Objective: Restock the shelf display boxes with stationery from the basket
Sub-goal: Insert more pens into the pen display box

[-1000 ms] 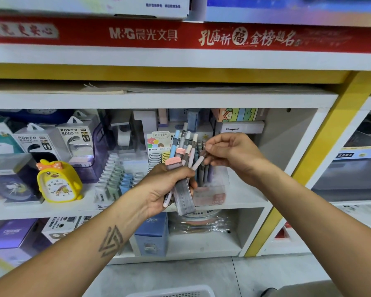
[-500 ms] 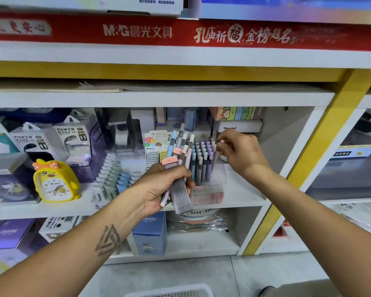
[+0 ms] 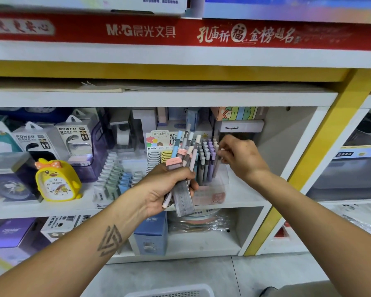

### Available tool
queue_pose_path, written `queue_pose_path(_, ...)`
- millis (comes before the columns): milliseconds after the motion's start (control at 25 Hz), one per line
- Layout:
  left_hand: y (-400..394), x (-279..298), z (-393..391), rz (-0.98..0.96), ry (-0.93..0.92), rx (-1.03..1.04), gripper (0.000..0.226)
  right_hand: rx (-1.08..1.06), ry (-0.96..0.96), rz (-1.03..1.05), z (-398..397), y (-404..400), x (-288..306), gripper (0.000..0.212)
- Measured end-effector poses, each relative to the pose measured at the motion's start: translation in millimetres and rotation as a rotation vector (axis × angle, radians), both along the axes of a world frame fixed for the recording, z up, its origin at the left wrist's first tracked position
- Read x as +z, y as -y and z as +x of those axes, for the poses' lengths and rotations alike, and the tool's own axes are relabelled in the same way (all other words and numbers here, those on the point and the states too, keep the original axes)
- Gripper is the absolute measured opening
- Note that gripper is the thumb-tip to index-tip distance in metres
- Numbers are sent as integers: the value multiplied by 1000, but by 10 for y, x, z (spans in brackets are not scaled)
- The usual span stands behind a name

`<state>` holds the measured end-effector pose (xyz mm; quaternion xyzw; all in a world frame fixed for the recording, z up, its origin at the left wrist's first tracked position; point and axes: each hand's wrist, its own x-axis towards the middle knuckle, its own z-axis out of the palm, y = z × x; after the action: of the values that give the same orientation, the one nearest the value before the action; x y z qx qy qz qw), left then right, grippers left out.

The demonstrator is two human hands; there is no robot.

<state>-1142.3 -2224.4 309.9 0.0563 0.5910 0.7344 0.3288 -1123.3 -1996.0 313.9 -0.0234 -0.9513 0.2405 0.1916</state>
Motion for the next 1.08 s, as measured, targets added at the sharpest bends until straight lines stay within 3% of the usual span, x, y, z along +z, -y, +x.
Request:
queue_pose_path(80, 4, 19, 10, -3, -6, -24, 7, -15, -28, 174, -15, 4, 2, 19)
queue_pose_path(160, 3, 32, 22, -6, -14, -54, 7, -54, -111, 145, -22, 76, 74, 22)
queue_pose_path(320, -26, 35, 40, -4, -27, -83, 6, 90, 12, -656, 2, 318, 222, 21)
queue_pose_path(400, -29, 34, 40, -3, -34, -87, 8, 134, 16, -830, 20, 378, 239, 15)
queue_pose_path(520, 0, 41, 19, 4, -8, -62, 5, -36, -179, -978, 24, 264, 342, 11)
queue_pose_path(600, 24, 24, -4, -18, 7, -22, 6, -166, -283, -820, 32, 121, 371, 14)
queue_pose_path(680, 32, 6, -15, -46, -8, -17, 7, -171, -220, -436, 70, 29, 322, 13)
queue_pose_path(760, 26, -7, -14, -46, -17, -34, 8, -80, -126, -220, 116, 36, 221, 14)
queue_pose_path(920, 10, -34, -33, -37, -20, -30, 10, 8, -81, -80, 112, 25, 88, 13)
queue_pose_path(1080, 14, -44, -35, -28, -17, -35, 8, 17, -83, -100, 85, -5, 20, 13)
